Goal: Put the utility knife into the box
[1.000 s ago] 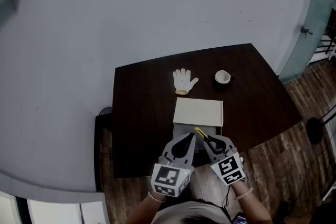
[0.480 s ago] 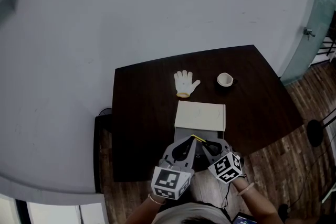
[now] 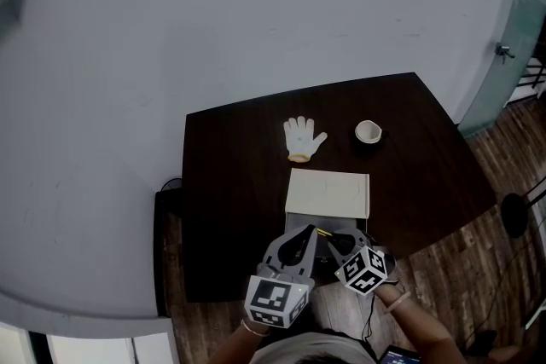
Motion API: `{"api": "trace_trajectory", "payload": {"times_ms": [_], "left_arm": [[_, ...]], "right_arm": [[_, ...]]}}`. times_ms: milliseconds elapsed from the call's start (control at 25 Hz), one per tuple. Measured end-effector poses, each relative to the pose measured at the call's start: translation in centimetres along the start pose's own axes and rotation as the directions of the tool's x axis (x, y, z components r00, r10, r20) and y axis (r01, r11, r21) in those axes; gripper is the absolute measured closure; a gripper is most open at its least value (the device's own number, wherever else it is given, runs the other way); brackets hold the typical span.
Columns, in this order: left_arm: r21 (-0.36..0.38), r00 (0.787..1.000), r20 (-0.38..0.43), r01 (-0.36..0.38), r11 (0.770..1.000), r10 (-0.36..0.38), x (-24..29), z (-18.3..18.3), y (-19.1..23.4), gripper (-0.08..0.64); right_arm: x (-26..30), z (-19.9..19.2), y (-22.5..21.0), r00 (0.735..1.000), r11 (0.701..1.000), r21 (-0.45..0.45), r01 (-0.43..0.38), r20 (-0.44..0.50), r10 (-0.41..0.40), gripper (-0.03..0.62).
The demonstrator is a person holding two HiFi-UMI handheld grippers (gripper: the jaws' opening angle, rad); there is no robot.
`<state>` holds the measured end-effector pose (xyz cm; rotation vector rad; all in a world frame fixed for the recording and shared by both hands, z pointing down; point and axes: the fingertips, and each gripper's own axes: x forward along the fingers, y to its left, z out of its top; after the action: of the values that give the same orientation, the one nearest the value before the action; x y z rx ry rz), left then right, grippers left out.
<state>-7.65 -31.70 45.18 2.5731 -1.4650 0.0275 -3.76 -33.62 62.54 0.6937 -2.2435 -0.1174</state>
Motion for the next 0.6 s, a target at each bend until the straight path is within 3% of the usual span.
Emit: {"api": "trace_trajectory", "payload": {"times_ms": [600], "left_arm": [[-0.019,1.0,-0.012,-0.021,1.0,0.021,1.3,-0.6,2.0,0.541]], "right_arm": [[4.2,-2.4,-0.6,0.99,0.995,-0.071,-0.069,-0.125,0.06,0.531]]}}
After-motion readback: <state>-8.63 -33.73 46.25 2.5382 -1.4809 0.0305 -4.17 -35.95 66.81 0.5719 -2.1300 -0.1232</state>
